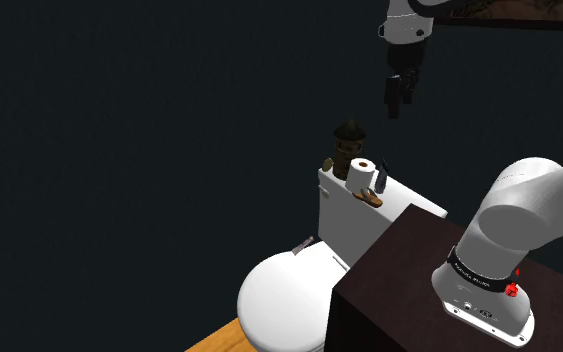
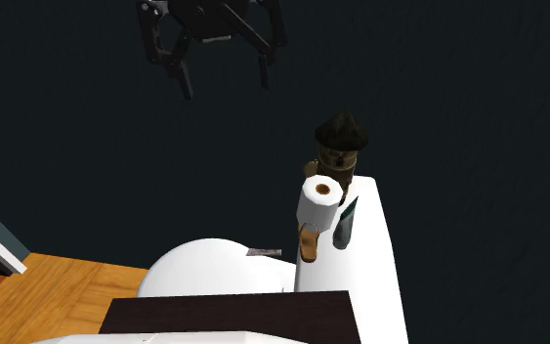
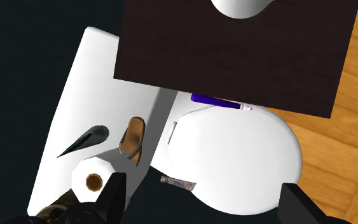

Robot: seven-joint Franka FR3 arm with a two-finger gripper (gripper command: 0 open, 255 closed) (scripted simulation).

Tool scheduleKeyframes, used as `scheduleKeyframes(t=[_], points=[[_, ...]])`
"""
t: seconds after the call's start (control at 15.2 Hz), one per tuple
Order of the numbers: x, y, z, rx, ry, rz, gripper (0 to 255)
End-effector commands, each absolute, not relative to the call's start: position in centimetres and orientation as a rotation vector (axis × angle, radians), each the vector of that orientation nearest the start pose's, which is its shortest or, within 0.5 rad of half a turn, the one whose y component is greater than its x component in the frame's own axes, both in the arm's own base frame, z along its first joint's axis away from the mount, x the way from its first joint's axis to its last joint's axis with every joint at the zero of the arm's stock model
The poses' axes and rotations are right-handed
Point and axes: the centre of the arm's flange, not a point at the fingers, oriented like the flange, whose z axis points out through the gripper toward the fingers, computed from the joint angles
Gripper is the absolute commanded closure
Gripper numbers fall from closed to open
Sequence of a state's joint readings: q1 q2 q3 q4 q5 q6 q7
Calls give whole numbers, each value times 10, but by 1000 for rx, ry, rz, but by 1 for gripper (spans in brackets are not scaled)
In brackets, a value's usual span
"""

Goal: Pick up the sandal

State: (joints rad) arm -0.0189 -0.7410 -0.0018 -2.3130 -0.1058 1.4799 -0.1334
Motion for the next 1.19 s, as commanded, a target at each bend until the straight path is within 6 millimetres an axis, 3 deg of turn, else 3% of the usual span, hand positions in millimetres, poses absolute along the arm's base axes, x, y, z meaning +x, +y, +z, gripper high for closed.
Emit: scheduleKeyframes(t=[0.0,1.12], points=[[309,-19,590,-3230,-175,162,0],[354,-109,389,-3181,6,63,0]])
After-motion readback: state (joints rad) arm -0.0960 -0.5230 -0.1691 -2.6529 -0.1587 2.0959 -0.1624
